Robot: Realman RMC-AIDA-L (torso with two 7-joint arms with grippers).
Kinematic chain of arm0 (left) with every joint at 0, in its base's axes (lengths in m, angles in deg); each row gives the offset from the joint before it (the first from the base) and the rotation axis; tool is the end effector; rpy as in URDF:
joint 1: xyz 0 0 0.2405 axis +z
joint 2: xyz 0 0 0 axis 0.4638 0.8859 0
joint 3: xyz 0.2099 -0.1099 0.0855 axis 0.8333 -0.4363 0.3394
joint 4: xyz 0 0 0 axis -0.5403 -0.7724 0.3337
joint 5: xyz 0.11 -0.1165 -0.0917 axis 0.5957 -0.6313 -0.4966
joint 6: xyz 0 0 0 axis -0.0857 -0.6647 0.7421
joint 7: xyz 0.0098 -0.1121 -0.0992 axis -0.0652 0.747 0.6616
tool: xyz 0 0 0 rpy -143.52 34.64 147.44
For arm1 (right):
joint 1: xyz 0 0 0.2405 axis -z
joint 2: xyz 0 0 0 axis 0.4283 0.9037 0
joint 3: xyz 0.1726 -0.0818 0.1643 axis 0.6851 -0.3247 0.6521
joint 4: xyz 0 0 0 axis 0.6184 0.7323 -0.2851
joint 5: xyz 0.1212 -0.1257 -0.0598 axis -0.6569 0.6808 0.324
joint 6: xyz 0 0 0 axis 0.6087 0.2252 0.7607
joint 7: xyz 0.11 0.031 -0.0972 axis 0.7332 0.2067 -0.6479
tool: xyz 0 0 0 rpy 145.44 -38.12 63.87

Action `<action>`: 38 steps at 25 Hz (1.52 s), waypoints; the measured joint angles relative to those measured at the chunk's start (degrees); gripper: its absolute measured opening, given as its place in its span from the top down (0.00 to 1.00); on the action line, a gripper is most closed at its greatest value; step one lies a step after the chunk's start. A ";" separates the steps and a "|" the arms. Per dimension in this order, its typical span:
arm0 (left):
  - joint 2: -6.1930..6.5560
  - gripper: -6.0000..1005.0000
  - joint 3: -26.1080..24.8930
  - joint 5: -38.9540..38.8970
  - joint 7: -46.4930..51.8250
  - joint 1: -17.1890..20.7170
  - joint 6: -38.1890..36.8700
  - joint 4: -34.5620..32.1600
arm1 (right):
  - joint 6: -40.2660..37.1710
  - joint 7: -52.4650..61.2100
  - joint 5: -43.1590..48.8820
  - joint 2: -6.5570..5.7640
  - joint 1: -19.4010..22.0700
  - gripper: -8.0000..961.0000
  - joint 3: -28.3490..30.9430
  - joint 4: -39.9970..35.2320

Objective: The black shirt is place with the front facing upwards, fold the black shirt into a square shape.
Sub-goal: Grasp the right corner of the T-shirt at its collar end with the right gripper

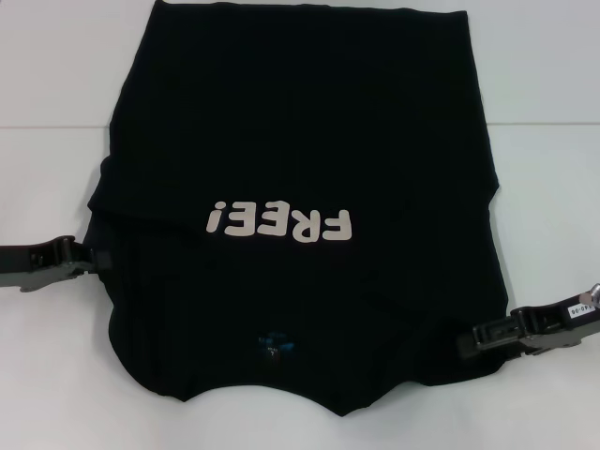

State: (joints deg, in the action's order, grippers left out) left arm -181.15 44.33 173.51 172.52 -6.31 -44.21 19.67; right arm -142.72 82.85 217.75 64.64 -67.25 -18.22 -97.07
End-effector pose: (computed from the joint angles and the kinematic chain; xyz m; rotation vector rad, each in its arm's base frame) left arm -0.3209 0.3397 0.0520 -1.9901 -1.8320 -0.4876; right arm 0.2695 0.3319 0.0007 -2.3605 1.8620 -0.0385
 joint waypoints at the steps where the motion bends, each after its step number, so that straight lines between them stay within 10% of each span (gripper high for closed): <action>1: 0.00 0.96 0.00 0.00 0.00 -0.01 -0.01 0.00 | 0.08 0.03 0.00 0.01 -0.04 0.06 -0.18 0.10; 8: 0.00 0.96 0.02 -0.47 -0.03 -0.05 -0.08 0.00 | 0.82 0.58 0.00 -0.21 -0.23 0.07 -1.71 -0.21; 32: 0.27 0.96 0.00 -0.80 -1.18 0.20 -0.17 -0.12 | 1.64 1.97 0.91 -0.36 -0.89 0.95 -3.21 -0.16; 38: 0.27 0.96 0.01 -1.45 -1.56 0.20 -0.17 -0.17 | 1.29 1.97 0.92 -1.21 -0.91 0.95 -3.04 -0.34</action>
State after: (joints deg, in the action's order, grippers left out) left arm -180.88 44.34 172.07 170.96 -6.11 -44.38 19.50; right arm -141.43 84.82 218.67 63.42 -68.16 -21.26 -97.41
